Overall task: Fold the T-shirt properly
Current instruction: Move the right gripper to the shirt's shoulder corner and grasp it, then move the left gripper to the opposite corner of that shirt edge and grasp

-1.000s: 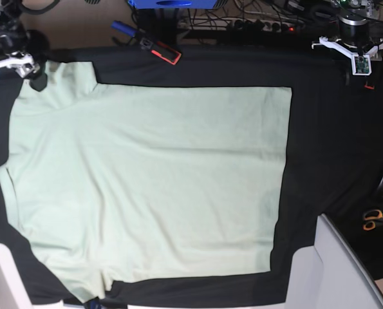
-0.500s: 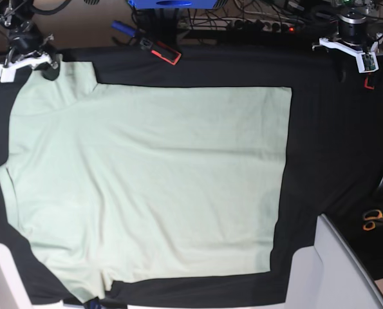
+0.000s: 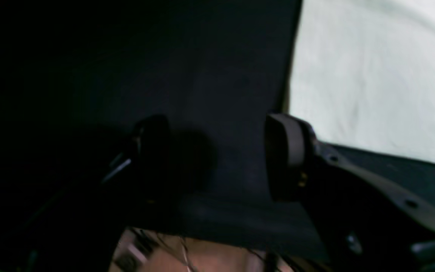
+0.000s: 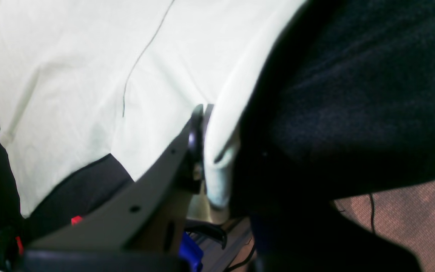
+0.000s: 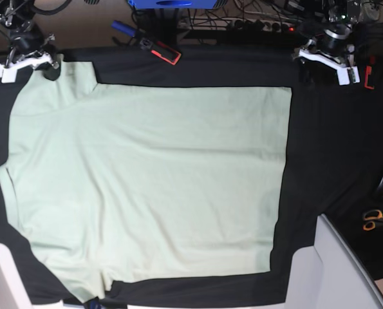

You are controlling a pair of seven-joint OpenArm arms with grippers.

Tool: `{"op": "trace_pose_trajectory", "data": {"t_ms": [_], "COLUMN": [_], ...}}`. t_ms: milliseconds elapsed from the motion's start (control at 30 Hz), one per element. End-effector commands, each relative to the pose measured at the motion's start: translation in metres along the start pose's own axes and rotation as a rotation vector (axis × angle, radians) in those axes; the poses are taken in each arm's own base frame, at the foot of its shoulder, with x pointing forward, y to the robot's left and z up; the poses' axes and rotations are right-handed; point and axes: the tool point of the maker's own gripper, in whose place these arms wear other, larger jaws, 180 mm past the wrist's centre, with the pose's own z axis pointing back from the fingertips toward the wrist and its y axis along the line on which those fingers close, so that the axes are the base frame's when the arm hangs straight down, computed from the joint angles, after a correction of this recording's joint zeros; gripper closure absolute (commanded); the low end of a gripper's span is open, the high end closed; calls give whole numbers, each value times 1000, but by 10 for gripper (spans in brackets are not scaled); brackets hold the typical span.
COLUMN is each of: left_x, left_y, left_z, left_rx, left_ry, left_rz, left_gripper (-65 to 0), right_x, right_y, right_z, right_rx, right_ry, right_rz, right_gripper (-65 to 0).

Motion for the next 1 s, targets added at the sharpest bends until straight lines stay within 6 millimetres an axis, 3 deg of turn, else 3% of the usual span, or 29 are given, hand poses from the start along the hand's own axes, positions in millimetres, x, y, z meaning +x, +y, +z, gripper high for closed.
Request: {"op": "trace_pose_trajectory", "data": {"t_ms": [0, 267, 467, 700, 967], "left_x": [15, 25, 1, -40, -45], "left_y": [2, -26, -56, -41, -48], "left_z": [-2, -19, -33, -36, -36], "left_rx": [-5, -81, -151, -107, -114], "left_ry": [-42, -47, 20, 122, 127], "left_rz": [10, 22, 20, 50, 68], "left_gripper": [-395, -395, -393, -390, -385], "right_x": [4, 3, 3, 4, 4], "right_y": [0, 0, 0, 0, 0], "right_z": [2, 2, 2, 2, 2], "right_rx": [2, 2, 2, 1, 1], "right_ry": [-5, -4, -4, -4, -4], "right_rz": [12, 13, 13, 15, 15], "right_gripper": [-1, 0, 0, 0, 0]}}
